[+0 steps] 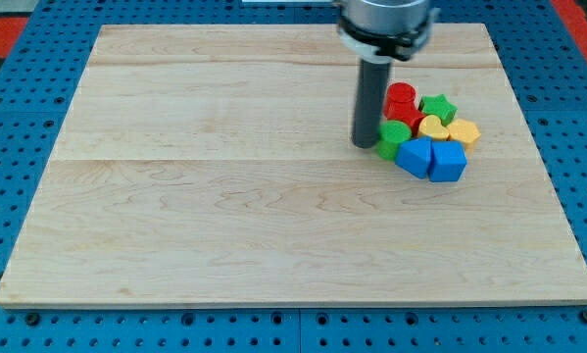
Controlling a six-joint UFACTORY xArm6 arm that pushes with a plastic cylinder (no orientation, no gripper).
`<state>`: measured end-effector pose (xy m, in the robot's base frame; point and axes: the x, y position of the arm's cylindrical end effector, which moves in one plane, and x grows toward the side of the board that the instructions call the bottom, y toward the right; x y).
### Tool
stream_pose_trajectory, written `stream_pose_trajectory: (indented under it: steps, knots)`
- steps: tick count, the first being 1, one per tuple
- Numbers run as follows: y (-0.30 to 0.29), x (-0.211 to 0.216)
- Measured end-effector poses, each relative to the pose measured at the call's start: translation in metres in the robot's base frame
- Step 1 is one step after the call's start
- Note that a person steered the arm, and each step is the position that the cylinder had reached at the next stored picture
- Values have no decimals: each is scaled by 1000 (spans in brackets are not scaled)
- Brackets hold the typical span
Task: Move the blue triangle along with the group of blocks a bit up
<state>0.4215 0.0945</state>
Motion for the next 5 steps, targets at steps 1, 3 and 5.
stream_pose_trajectory:
  steps: [1,3,5]
  knots:
    - [-12,9]
    - [-17,83]
    - [42,88]
